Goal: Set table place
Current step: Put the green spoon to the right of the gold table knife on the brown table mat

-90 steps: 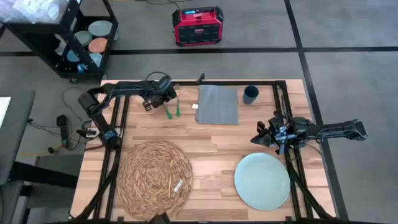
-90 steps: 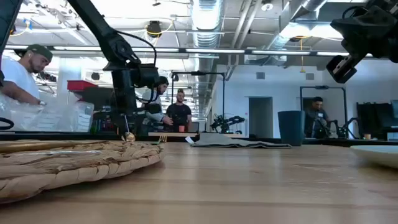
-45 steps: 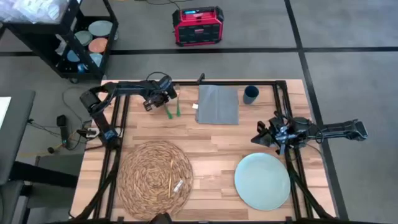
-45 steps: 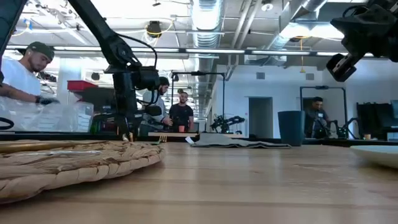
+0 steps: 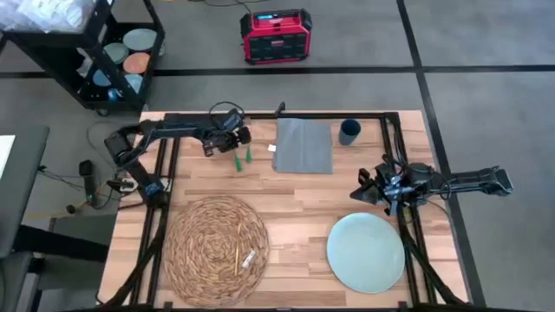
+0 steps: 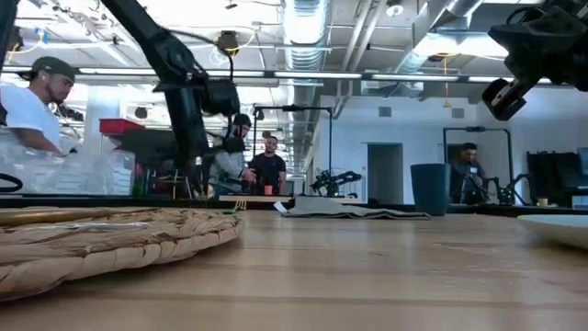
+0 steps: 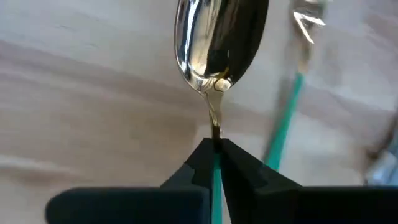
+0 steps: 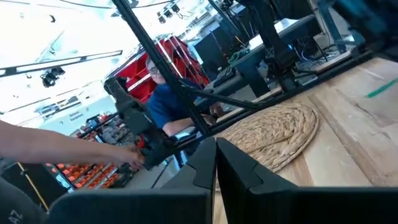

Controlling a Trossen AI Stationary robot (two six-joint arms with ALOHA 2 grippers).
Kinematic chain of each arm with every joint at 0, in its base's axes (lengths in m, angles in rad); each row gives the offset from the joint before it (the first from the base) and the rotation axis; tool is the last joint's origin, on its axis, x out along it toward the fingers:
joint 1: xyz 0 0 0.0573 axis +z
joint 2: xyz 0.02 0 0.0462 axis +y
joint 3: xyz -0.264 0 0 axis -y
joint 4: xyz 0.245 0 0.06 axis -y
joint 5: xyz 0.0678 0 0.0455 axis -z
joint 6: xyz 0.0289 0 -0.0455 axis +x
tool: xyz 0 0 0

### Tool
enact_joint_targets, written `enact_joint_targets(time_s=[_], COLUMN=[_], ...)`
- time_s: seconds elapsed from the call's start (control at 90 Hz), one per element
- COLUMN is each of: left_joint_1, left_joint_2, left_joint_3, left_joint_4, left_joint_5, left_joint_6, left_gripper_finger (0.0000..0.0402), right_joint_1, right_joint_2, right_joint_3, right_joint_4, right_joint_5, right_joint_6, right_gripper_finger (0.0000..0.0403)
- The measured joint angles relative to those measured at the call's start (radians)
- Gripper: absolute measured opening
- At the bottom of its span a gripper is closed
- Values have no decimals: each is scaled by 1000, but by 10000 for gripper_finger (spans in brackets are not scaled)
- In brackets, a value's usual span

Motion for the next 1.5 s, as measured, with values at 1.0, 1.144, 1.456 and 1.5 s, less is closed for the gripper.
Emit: enact_joint_targets(time_s=[1.0, 1.144, 1.456, 1.5], left_joint_1=[-1135, -1139, -1159, -1165], left_joint_2=[20, 139, 256, 256], left_joint_3=[140, 284, 350, 349], left_joint_4=[-58, -187, -183, -192], left_joint_5=[-220, -212, -174, -172], left_joint_6=[-874, -859, -887, -905], left_gripper_finger=[0, 0, 0, 0], right_joint_1=[0, 0, 0, 1], right_joint_2=[0, 0, 0, 0], right_joint_3=[0, 0, 0, 0], right_joint_4=[-10, -9, -9, -9], right_joint_5=[19, 19, 19, 19], right_joint_6=[-8, -7, -7, -7], right_gripper_finger=[0, 0, 0, 0])
